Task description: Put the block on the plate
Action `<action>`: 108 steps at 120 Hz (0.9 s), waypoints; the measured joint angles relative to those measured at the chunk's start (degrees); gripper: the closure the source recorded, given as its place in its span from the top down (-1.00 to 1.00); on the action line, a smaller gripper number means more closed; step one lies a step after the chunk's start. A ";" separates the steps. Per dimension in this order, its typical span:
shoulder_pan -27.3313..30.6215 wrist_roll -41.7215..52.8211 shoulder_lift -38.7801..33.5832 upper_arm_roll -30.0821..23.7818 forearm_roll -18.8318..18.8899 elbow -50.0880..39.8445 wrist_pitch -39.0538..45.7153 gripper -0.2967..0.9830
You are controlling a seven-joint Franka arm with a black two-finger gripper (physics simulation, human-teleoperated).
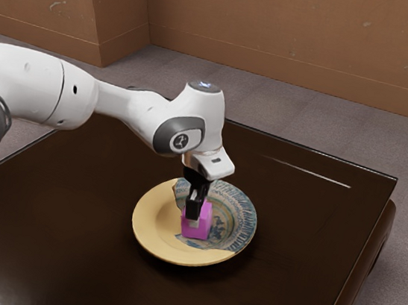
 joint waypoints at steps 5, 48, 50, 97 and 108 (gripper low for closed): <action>0.03 -0.52 -0.08 0.00 -0.09 0.08 -0.03 0.28; 0.41 -3.85 -3.39 -0.28 -0.29 0.46 -0.59 0.49; 0.39 -3.97 -3.80 -0.38 -0.29 0.67 -0.74 0.49; -1.08 -6.81 -15.86 2.83 -1.34 6.79 -10.91 0.53; -1.47 -7.96 -17.80 4.71 -1.62 8.85 -13.47 0.53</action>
